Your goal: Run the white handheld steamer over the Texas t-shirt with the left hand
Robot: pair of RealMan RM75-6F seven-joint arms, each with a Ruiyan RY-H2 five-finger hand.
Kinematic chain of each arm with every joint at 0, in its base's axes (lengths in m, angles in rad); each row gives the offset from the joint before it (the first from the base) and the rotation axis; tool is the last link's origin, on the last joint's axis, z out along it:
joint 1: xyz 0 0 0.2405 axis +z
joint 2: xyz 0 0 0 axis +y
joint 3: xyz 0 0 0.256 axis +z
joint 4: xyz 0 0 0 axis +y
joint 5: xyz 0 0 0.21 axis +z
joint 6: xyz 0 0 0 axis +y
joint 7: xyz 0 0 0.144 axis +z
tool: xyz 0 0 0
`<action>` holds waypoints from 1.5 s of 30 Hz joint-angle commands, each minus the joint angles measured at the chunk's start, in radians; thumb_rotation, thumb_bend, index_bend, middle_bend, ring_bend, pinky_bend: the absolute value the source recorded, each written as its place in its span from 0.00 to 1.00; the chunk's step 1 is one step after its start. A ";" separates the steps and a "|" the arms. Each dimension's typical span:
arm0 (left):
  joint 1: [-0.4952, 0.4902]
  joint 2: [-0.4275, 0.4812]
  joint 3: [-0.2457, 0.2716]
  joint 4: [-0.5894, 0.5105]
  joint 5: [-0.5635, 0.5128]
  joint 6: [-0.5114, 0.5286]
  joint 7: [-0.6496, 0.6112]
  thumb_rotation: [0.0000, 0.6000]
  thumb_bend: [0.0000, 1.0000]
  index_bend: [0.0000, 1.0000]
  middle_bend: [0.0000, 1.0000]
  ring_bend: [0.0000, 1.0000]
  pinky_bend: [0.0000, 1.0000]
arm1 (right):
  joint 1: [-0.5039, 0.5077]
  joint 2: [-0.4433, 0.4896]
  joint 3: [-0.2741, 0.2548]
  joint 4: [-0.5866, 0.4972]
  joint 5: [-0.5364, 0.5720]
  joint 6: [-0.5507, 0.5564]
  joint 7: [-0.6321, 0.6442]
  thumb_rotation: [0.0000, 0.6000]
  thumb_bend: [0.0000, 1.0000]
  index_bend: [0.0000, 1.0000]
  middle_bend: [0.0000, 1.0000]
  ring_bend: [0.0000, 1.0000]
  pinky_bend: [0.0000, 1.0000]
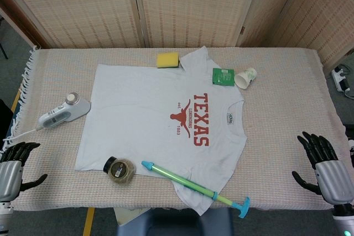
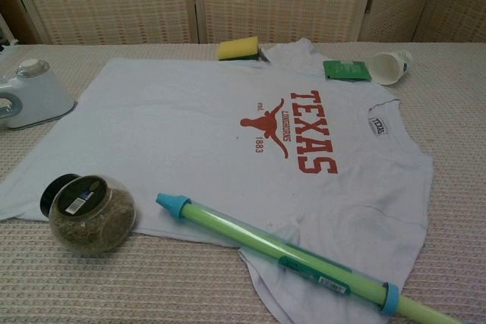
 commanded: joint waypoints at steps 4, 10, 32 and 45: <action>0.007 -0.010 -0.012 0.014 0.010 0.017 -0.007 1.00 0.16 0.27 0.27 0.18 0.18 | -0.011 0.014 -0.001 -0.009 -0.012 0.023 -0.004 1.00 0.23 0.00 0.01 0.00 0.00; -0.018 -0.005 -0.033 0.005 0.007 -0.011 -0.019 1.00 0.17 0.28 0.27 0.18 0.18 | -0.014 0.017 -0.004 -0.004 -0.023 0.030 0.012 1.00 0.23 0.00 0.02 0.00 0.00; -0.450 -0.165 -0.292 0.220 -0.488 -0.538 0.251 1.00 0.17 0.23 0.20 0.14 0.18 | -0.014 0.037 -0.014 -0.001 -0.047 0.033 0.021 1.00 0.23 0.00 0.01 0.00 0.00; -0.587 -0.308 -0.283 0.444 -0.705 -0.618 0.441 1.00 0.22 0.25 0.22 0.15 0.18 | -0.022 0.041 -0.013 -0.010 -0.025 0.024 0.012 1.00 0.23 0.00 0.01 0.00 0.00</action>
